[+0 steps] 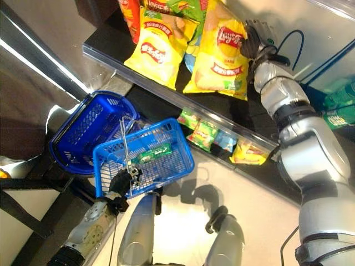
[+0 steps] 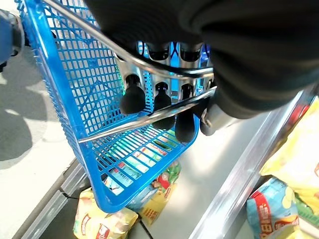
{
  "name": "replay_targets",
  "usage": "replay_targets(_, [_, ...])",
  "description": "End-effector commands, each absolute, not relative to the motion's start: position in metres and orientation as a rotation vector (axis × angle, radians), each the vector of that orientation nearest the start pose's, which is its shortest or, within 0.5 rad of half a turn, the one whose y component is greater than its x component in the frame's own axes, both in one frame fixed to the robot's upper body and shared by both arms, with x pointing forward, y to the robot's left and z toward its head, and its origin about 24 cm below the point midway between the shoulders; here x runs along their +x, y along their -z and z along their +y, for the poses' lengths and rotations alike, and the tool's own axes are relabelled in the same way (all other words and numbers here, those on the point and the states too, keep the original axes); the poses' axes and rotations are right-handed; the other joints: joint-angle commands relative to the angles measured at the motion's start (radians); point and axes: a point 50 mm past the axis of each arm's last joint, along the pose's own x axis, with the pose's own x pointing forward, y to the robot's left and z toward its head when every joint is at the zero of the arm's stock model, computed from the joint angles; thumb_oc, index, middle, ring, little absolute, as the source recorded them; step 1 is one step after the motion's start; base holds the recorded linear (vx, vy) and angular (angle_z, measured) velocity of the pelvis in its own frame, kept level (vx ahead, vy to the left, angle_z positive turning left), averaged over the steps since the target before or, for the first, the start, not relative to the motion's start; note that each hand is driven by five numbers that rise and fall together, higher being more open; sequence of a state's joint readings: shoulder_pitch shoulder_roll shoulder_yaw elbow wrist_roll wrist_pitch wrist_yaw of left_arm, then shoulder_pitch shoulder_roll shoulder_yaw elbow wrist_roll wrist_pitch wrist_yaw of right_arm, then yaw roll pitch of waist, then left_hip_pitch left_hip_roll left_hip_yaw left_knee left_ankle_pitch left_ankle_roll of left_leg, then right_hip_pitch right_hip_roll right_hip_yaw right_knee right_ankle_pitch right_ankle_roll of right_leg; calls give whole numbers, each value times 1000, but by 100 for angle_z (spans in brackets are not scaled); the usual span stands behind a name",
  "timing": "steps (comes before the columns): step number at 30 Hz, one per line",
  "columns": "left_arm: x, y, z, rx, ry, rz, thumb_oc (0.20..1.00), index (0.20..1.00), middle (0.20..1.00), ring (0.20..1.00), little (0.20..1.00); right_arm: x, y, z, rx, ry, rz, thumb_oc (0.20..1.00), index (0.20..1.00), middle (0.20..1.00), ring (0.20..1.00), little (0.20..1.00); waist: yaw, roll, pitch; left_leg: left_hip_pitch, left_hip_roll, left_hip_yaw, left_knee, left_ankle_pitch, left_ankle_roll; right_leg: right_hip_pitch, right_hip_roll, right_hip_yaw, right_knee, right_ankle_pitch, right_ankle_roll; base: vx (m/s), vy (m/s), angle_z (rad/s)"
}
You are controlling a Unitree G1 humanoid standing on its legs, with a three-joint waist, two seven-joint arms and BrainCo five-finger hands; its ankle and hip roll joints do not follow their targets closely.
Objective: Pick up the snacks into the basket
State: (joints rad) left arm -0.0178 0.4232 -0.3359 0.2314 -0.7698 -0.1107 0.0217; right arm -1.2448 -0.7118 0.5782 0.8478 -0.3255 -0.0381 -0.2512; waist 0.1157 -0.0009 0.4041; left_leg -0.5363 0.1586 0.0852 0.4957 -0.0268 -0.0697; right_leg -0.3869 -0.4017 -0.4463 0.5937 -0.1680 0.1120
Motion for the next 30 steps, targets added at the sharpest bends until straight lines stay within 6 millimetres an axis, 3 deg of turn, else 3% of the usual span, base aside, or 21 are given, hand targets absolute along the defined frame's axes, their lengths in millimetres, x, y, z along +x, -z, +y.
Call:
replay_targets(1, [256, -54, 174, -377, 190, -80, 200, 200, 200, 200, 200, 381, -333, -219, -1210, 380, -669, 200, 200, 200, 200, 200, -16, -24, -14, 50, 13, 10, 51, -76, 9, 4, -28, 43, 27, 119, 85, 12, 37, -15])
replay_targets(8, [255, -54, 175, -384, 179, -85, 200, 200, 200, 200, 200, 364, -319, -204, -1160, 311, -785, 200, 200, 200, 200, 200, -18, -36, -17, 67, 14, 17, 55, -85, 12, 18, -31, 47, 27, 118, 89, 11, 13, -9])
replay_targets(13, [254, -68, 169, -400, 219, -139, 200, 200, 200, 200, 200, 354, -301, -166, -1020, 155, -884, 200, 200, 200, 200, 200, -2, -32, -18, 60, 9, 10, 57, -80, 11, 31, -40, 28, 27, 109, 86, 0, 0, 0])
replay_targets(14, [254, -68, 169, -400, 218, -139, 200, 200, 200, 200, 200, 354, -301, -166, -1019, 155, -884, 200, 200, 200, 200, 200, -2, -32, -19, 60, 9, 10, 57, -80, 11, 31, -40, 28, 27, 109, 86, 0, 0, 0])
replay_targets(16, [253, -71, 168, -407, 225, -151, 200, 200, 200, 200, 200, 355, -297, -159, -994, 131, -884, 200, 200, 200, 200, 200, 2, -31, -20, 59, 8, 8, 54, -76, 11, 33, -40, 26, 25, 108, 85, -6, -11, 2])
replay_targets(20, [251, -88, 161, -455, 266, -208, 200, 200, 200, 200, 200, 365, -285, -124, -911, 40, -864, 200, 200, 200, 200, 200, 22, -26, -19, 54, 6, 3, 47, -68, 13, 34, -39, 21, 20, 110, 81, -8, -9, 2])
replay_targets(21, [251, -88, 161, -455, 266, -208, 200, 200, 200, 200, 200, 365, -285, -124, -911, 40, -864, 200, 200, 200, 200, 200, 22, -26, -19, 54, 6, 3, 47, -68, 13, 34, -39, 21, 20, 110, 81, 0, 0, 0])
replay_targets(23, [247, -103, 153, -503, 325, -264, 200, 200, 200, 200, 200, 371, -278, -99, -951, -9, -860, 200, 200, 200, 200, 200, 37, -18, -20, 42, 2, -5, 47, -62, 12, 32, -40, 12, 22, 111, 80, -17, -16, 4])
replay_targets(30, [238, -127, 144, -575, 426, -343, 200, 200, 200, 200, 200, 378, -264, -64, -1153, -112, -865, 200, 200, 200, 200, 200, 63, -8, -20, 39, -5, -17, 34, -53, 9, 39, -41, -4, 17, 114, 82, -3, -17, 12])
